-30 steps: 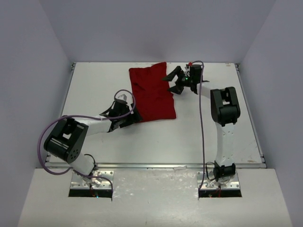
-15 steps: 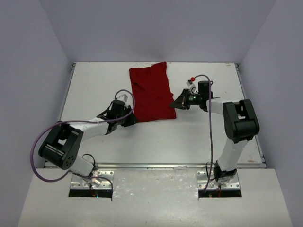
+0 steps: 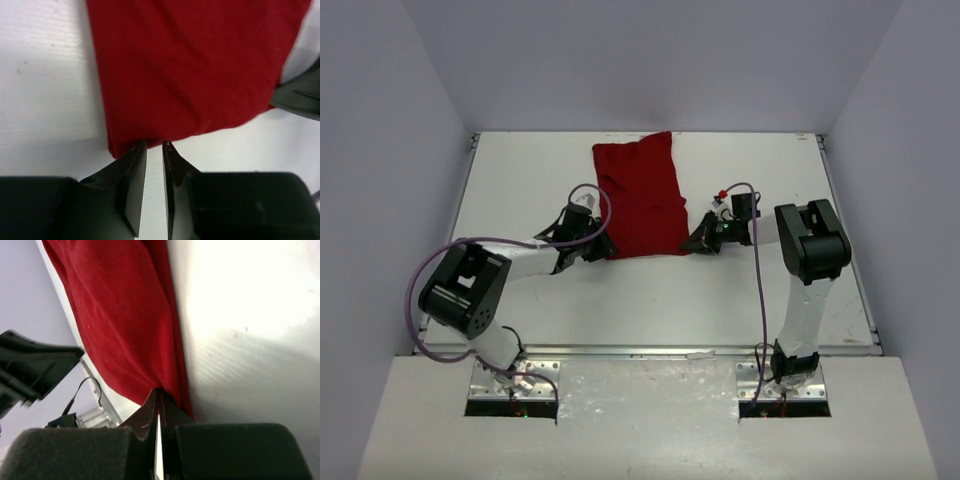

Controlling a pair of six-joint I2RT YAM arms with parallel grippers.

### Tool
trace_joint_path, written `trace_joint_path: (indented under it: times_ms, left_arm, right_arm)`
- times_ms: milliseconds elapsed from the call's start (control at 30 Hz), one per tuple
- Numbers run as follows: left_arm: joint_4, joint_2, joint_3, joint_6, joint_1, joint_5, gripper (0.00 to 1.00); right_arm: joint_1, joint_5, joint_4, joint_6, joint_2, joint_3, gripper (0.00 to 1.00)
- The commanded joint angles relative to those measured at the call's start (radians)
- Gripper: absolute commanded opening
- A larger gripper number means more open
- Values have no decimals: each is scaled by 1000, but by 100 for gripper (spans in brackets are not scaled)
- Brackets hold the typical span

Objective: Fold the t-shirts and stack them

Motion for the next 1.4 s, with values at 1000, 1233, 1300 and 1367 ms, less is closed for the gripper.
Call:
trace_joint_path:
  times_ms: [1000, 1233, 1300, 1367]
  left_arm:
    - [-165, -90, -48, -1, 8, -170, 50]
    - [-121, 13, -8, 6, 29, -188, 50]
    - [-118, 25, -1, 13, 33, -185, 50]
    - [-110, 42, -1, 16, 34, -171, 50]
  right_arm:
    - [7, 79, -176, -148, -165, -24, 74]
    - [53, 135, -216, -159, -62, 34, 53]
    - [69, 163, -222, -161, -62, 31, 50]
    - [70, 196, -222, -150, -82, 16, 47]
